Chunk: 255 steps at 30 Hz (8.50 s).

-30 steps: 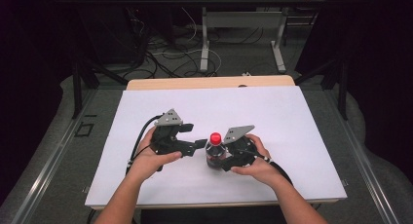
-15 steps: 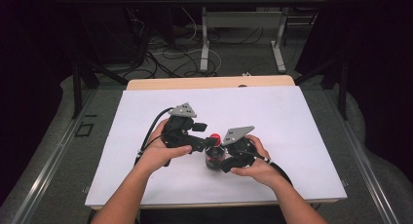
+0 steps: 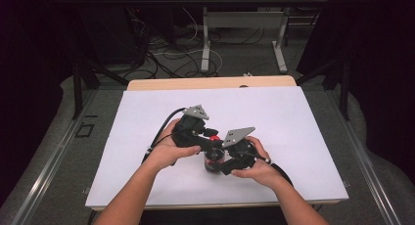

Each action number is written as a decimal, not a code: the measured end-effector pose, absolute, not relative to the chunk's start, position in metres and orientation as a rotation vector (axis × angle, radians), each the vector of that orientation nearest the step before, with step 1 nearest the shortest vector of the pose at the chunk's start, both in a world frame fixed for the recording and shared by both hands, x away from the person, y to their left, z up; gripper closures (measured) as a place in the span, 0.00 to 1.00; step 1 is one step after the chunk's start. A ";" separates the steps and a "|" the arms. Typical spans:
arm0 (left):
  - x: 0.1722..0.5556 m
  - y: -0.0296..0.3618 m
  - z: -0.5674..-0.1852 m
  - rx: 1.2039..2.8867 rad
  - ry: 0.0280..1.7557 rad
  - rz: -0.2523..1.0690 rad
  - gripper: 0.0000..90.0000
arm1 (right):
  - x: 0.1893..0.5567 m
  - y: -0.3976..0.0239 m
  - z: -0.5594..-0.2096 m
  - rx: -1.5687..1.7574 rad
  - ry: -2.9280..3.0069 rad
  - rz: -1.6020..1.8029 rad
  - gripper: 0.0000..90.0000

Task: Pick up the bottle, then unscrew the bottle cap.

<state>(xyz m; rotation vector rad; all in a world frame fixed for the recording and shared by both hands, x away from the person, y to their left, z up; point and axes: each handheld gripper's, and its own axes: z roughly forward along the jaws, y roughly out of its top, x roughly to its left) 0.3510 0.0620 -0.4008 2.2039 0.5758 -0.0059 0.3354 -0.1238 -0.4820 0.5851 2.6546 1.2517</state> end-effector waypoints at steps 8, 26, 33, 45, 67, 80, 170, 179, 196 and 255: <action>0.349 0.061 -0.400 2.223 0.567 0.013 0.66 | 0.335 -0.123 -0.483 0.585 2.674 1.242 0.35; 0.340 0.051 -0.402 2.143 0.791 0.183 0.67 | 0.336 -0.121 -0.484 0.728 2.585 1.223 0.35; 0.335 0.047 -0.403 2.072 0.908 0.263 0.68 | 0.336 -0.120 -0.485 0.770 2.541 1.224 0.35; 0.330 0.038 -0.405 2.011 1.065 0.319 0.67 | 0.336 -0.119 -0.486 0.827 2.510 1.199 0.35; 0.342 0.082 -0.389 2.084 0.735 0.151 0.34 | 0.334 -0.120 -0.484 0.740 2.595 1.276 0.34; 0.352 0.089 -0.391 2.139 0.524 -0.010 0.48 | 0.333 -0.120 -0.484 0.656 2.631 1.291 0.34; 0.351 0.076 -0.390 2.238 0.469 0.029 0.48 | 0.332 -0.120 -0.485 0.691 2.618 1.313 0.34; 0.351 0.073 -0.388 2.290 0.396 0.063 0.63 | 0.330 -0.118 -0.486 0.673 2.614 1.329 0.34; 0.347 0.071 -0.390 2.282 0.536 0.103 0.68 | 0.330 -0.116 -0.487 0.682 2.614 1.305 0.34; 0.355 0.074 -0.391 2.231 0.539 0.039 0.48 | 0.332 -0.122 -0.486 0.727 2.575 1.360 0.34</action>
